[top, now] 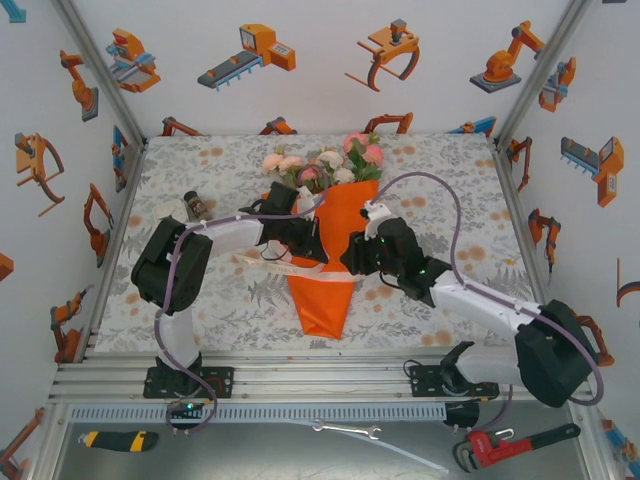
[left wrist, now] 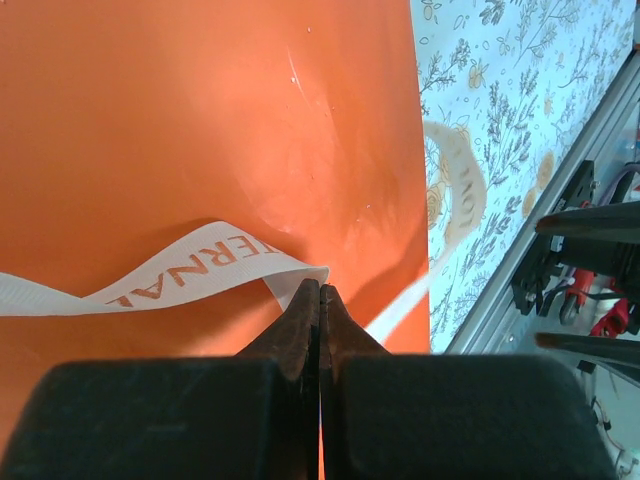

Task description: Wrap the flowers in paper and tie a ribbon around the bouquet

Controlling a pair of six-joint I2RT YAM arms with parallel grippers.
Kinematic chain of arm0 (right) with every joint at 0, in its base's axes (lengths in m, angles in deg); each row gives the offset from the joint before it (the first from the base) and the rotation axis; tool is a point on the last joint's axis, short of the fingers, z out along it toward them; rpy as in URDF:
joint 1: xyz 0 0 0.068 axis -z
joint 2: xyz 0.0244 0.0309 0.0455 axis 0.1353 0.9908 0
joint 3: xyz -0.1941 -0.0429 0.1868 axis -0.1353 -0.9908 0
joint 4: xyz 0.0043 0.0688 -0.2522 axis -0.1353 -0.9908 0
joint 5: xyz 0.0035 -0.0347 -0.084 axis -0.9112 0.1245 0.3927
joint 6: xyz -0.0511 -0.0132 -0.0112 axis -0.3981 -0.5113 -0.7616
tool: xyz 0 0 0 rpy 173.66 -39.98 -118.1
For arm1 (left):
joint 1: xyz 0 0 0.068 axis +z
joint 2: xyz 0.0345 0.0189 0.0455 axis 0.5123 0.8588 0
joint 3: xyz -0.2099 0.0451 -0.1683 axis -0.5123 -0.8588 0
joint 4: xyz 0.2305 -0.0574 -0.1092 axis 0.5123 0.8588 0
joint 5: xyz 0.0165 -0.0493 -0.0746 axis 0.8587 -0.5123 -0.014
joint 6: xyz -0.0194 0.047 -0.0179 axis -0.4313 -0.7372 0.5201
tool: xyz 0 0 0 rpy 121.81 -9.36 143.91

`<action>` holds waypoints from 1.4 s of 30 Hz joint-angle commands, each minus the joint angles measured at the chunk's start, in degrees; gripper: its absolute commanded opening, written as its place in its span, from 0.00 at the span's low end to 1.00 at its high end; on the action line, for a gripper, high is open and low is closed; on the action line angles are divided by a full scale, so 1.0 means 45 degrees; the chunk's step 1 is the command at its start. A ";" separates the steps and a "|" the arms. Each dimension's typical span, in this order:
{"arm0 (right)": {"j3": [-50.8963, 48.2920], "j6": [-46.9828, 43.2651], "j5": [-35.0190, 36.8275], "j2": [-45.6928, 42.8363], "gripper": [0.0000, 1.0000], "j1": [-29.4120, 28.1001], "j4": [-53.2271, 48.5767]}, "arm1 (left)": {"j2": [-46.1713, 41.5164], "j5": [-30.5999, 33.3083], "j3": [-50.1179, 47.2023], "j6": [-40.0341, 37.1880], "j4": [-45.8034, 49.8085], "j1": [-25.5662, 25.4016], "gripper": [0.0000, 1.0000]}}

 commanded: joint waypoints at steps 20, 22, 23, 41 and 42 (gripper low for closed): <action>0.0499 -0.2098 0.0926 0.0636 0.53 -0.1201 -0.3213 | -0.2659 0.3095 0.0024 -0.2150 0.1744 -0.0667 0.47; 0.0487 -0.1811 0.1487 0.0356 0.54 -0.1189 -0.3286 | -0.3082 0.3043 -0.0290 -0.2219 0.1374 -0.0674 0.51; 0.0376 -0.1473 0.1934 0.0145 0.53 -0.1180 -0.3221 | -0.3312 0.3119 -0.0437 -0.2234 0.1230 -0.0677 0.52; 0.0283 0.6585 0.2299 0.1221 0.41 0.0332 -0.4225 | -0.0857 0.8663 0.1917 0.3745 0.2065 -0.0807 0.64; 0.0263 0.6645 0.2344 0.1232 0.38 0.0337 -0.4220 | -0.0635 0.8815 0.2126 0.3835 0.2262 -0.0806 0.63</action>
